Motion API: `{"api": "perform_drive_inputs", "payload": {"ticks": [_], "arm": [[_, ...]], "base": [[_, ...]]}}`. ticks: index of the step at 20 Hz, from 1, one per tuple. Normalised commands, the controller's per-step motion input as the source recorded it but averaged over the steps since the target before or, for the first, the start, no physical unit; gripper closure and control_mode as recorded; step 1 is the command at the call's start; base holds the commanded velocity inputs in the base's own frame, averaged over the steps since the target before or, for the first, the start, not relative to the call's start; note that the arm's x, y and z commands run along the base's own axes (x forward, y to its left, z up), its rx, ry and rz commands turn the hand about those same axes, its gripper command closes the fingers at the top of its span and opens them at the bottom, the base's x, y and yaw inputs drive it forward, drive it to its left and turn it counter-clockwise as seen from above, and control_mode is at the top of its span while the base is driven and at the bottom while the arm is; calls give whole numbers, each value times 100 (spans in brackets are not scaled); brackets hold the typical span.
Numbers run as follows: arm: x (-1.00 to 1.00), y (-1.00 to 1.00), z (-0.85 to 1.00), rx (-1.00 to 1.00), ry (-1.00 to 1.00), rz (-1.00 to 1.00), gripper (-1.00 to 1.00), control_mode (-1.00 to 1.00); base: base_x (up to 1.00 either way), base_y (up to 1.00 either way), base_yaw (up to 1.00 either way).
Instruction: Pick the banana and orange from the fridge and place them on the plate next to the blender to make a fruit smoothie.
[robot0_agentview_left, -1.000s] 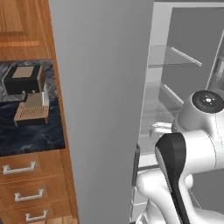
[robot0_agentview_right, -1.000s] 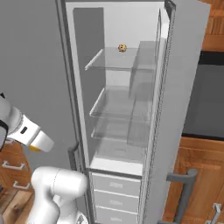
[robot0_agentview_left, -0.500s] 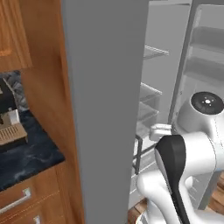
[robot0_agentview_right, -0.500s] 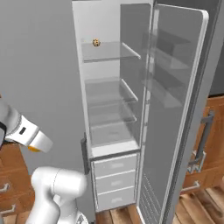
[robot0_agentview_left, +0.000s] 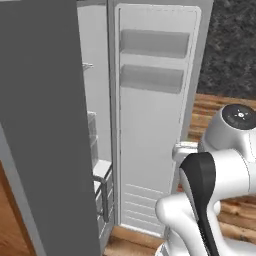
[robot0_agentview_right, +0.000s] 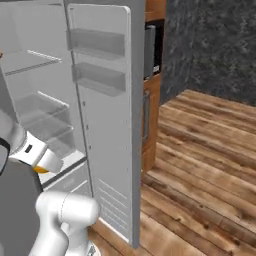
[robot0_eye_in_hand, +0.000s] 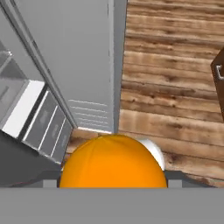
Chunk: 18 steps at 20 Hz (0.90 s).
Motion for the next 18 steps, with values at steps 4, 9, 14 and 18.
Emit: {"api": "perform_drive_inputs", "payload": {"ticks": [4,9,14,18], "arm": [[0,0,0,0,0,0,100,100],[0,0,0,0,0,0,100,100],[0,0,0,0,0,0,100,100],[0,0,0,0,0,0,100,100]], "base": [[-14,0,-98],[0,-14,-90],[13,-37,-77],[74,-22,-59]]}}
